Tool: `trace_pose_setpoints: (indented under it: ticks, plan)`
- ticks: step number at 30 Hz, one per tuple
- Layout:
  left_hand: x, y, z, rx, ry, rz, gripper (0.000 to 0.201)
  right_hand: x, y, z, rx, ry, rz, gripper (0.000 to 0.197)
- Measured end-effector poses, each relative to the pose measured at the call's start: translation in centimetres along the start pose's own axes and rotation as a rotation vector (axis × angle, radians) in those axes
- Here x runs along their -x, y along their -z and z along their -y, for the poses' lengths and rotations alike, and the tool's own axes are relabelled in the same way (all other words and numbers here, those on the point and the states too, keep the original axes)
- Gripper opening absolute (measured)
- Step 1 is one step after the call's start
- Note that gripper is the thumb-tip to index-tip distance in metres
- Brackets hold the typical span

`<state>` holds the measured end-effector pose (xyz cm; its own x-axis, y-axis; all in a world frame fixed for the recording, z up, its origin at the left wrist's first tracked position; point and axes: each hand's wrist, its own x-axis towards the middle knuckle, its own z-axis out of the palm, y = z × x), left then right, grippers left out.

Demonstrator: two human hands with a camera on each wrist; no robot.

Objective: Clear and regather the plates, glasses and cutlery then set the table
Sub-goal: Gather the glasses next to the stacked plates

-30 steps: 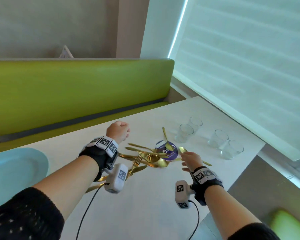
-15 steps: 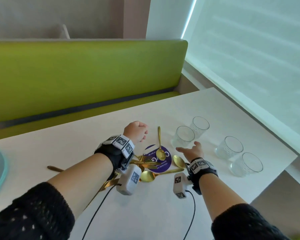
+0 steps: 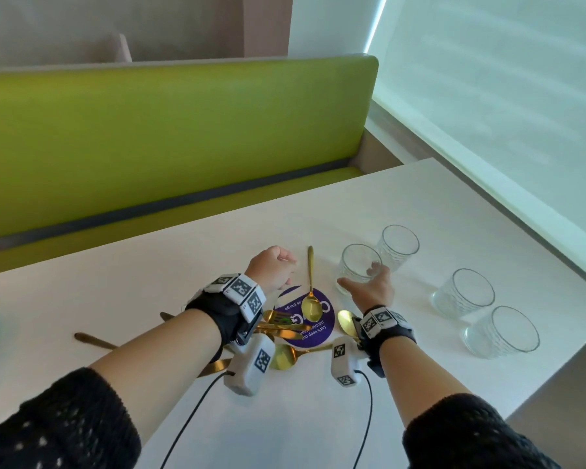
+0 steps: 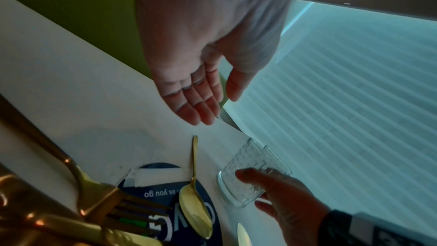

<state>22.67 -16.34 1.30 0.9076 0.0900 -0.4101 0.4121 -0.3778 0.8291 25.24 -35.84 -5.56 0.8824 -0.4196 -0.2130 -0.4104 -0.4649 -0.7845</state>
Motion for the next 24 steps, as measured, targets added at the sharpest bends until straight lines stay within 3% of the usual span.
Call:
trace_pose_setpoints:
  ticks: [5, 10, 14, 18, 21, 24]
  plan:
    - [-0.5, -1.6, -0.2, -0.143, -0.046, 0.143, 0.062, 0.4, 0.3, 1.7, 0.015, 0.116, 0.158, 0.071]
    - [-1.2, -2.5, -1.4, -0.105, -0.115, 0.244, 0.095, 0.8, 1.0, 3.7, -0.161, 0.131, 0.429, 0.063]
    - [-1.6, -2.7, -1.6, -0.011, -0.137, 0.315, 0.097, 1.0, 1.7, 4.5, -0.324, 0.121, 0.552, 0.069]
    - [-1.8, -3.2, -1.8, 0.013, -0.147, 0.256, 0.089, 0.9, 2.1, 4.4, -0.392, 0.085, 0.669, 0.052]
    - [-2.1, -3.4, -1.8, -0.004, -0.147, 0.193, 0.085, 0.3, 2.9, 4.2, -0.335, 0.077, 0.716, 0.060]
    - [-2.6, -3.3, -1.7, 0.009, -0.119, 0.115, 0.084, -1.0, 4.1, 3.3, -0.170, 0.044, 0.663, 0.068]
